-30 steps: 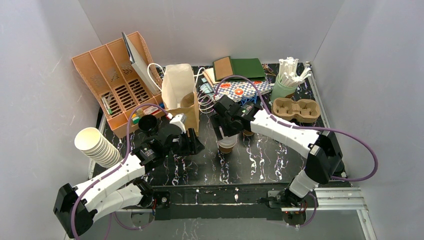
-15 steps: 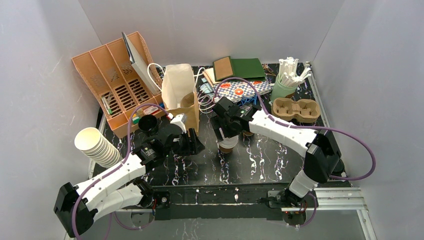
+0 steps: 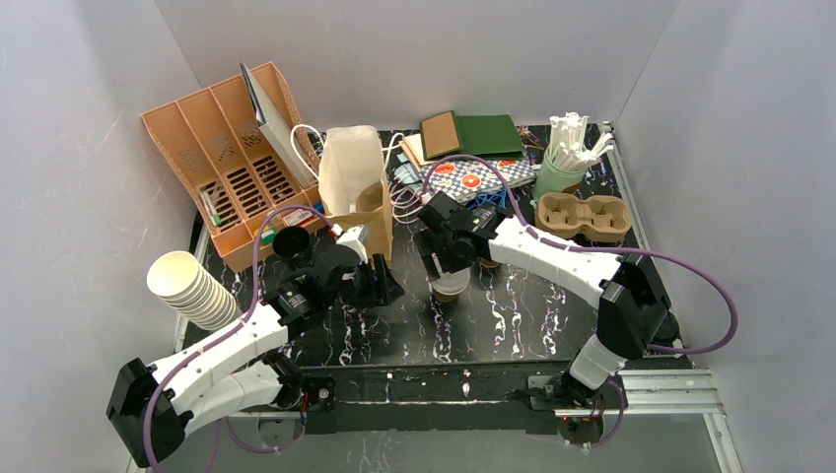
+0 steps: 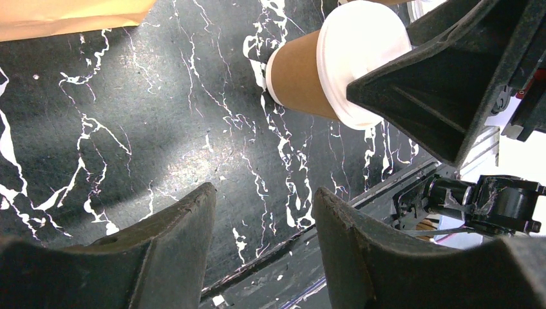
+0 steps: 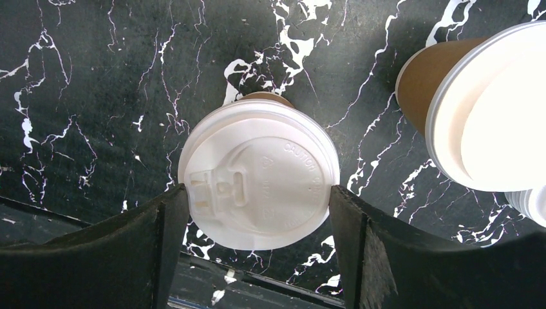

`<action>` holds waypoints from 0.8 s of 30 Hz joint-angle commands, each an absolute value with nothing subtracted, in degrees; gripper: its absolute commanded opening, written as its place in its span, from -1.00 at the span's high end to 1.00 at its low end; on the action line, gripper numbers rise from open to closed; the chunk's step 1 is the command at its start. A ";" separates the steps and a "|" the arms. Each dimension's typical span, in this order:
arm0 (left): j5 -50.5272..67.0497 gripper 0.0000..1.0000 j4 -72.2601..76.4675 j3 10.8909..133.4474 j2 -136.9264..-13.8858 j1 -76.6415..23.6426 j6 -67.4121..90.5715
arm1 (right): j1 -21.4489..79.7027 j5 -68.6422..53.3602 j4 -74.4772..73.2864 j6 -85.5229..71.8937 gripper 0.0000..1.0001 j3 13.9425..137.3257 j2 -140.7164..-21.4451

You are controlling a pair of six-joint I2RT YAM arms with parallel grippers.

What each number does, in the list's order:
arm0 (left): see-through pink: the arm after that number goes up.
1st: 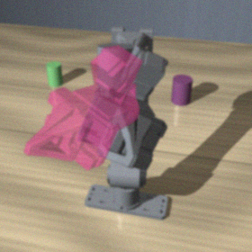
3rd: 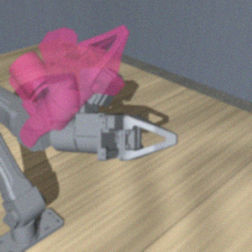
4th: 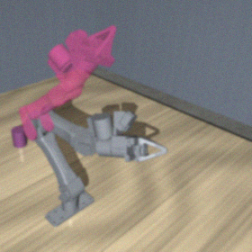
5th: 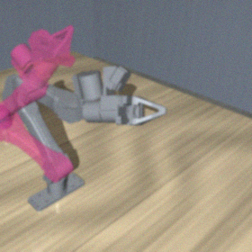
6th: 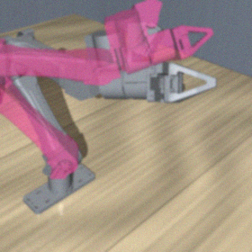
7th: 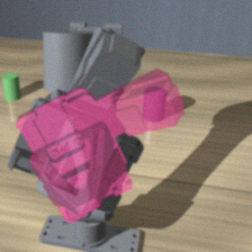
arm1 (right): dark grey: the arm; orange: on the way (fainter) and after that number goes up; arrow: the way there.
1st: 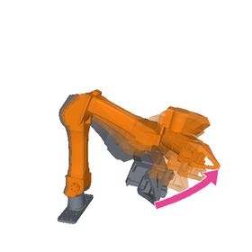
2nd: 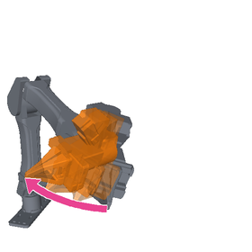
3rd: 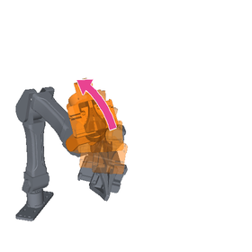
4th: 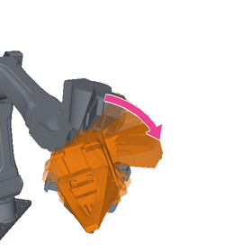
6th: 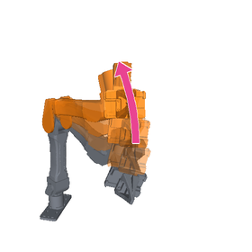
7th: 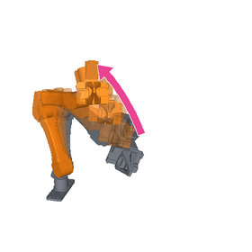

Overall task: Pack the takeout coffee
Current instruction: Close the cup lid on the coffee cup.

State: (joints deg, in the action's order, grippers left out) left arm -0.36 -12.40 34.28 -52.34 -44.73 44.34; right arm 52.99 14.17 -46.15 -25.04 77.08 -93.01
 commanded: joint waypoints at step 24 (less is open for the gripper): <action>0.00 -0.11 -12.27 33.93 -52.21 -44.39 43.87 | 52.91 17.14 -48.85 -24.67 -0.67 81.64 -88.77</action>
